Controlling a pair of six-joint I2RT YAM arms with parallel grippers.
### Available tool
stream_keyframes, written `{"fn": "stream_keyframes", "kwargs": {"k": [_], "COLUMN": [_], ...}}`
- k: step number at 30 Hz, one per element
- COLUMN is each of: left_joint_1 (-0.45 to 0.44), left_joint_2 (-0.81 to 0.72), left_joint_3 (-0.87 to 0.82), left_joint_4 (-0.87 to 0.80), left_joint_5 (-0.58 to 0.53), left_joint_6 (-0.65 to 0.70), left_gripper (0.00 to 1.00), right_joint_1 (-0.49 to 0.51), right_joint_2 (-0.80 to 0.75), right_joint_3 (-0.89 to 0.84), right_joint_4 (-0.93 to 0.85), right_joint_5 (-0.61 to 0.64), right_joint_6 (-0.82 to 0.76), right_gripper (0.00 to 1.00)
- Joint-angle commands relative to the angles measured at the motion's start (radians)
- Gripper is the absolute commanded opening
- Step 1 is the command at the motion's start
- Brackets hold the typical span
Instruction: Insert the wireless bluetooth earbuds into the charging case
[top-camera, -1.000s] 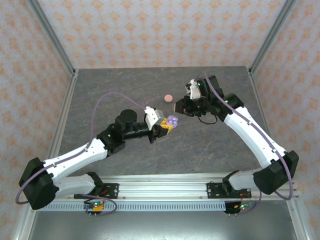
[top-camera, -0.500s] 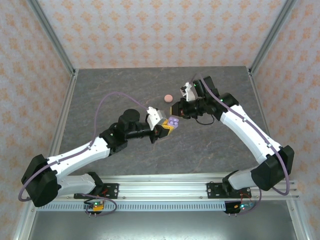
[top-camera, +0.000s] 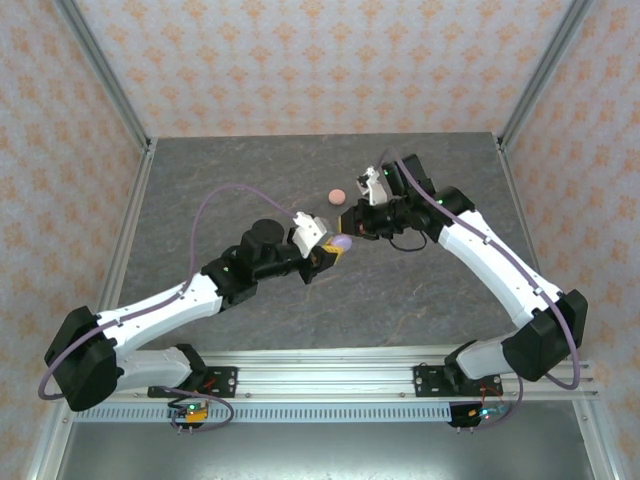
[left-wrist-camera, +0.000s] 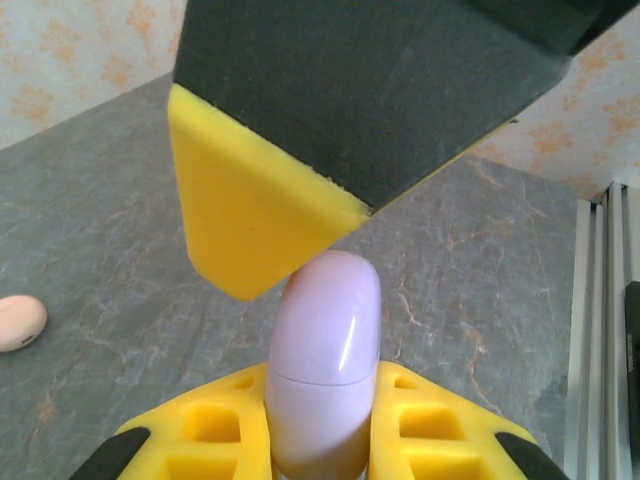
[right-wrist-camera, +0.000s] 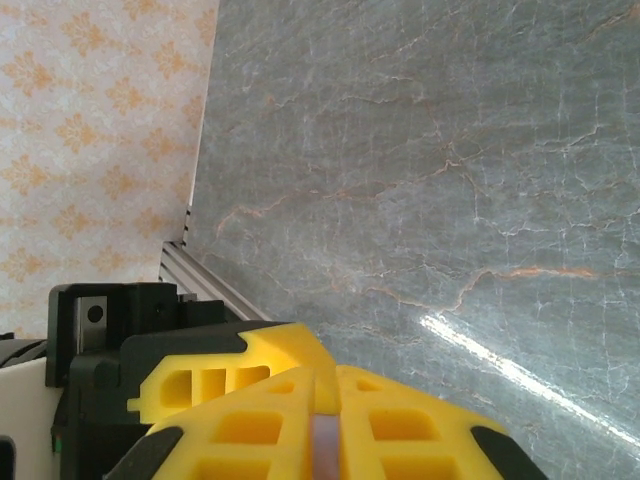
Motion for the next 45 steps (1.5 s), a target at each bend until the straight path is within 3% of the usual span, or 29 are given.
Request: {"fn": "stream_keyframes", "kwargs": {"k": [1, 5, 7, 12, 18, 22, 37, 45], "left_joint_1": [0.005, 0.006, 0.006, 0.007, 0.033, 0.079, 0.170, 0.175], "left_joint_2": [0.003, 0.012, 0.028, 0.099, 0.253, 0.397, 0.728, 0.842], "left_joint_3": [0.036, 0.042, 0.055, 0.137, 0.259, 0.375, 0.550, 0.639], "left_joint_4": [0.036, 0.017, -0.020, -0.165, -0.338, -0.485, -0.525, -0.535], "left_joint_5": [-0.082, -0.103, -0.143, -0.283, -0.342, -0.300, -0.054, -0.002], "left_joint_6": [-0.023, -0.041, -0.061, -0.170, -0.343, -0.469, -0.578, -0.587], "left_gripper": [0.10, 0.10, 0.10, 0.10, 0.10, 0.08, 0.09, 0.10], "right_joint_1": [0.017, 0.016, 0.017, 0.001, -0.028, -0.040, -0.045, -0.046], "right_joint_2": [0.002, -0.007, -0.016, -0.033, -0.087, -0.124, -0.124, -0.101], "right_joint_3": [0.014, 0.024, 0.038, 0.051, 0.001, -0.030, -0.082, -0.079], "right_joint_4": [-0.039, -0.067, -0.100, -0.185, -0.182, -0.173, -0.147, -0.151], "right_joint_5": [-0.018, 0.092, 0.223, 0.510, 0.631, 0.666, 0.650, 0.637], "right_joint_6": [-0.017, -0.014, -0.002, 0.024, 0.061, 0.062, 0.047, 0.049], "right_gripper": [0.14, 0.15, 0.18, 0.16, 0.17, 0.19, 0.19, 0.19]}}
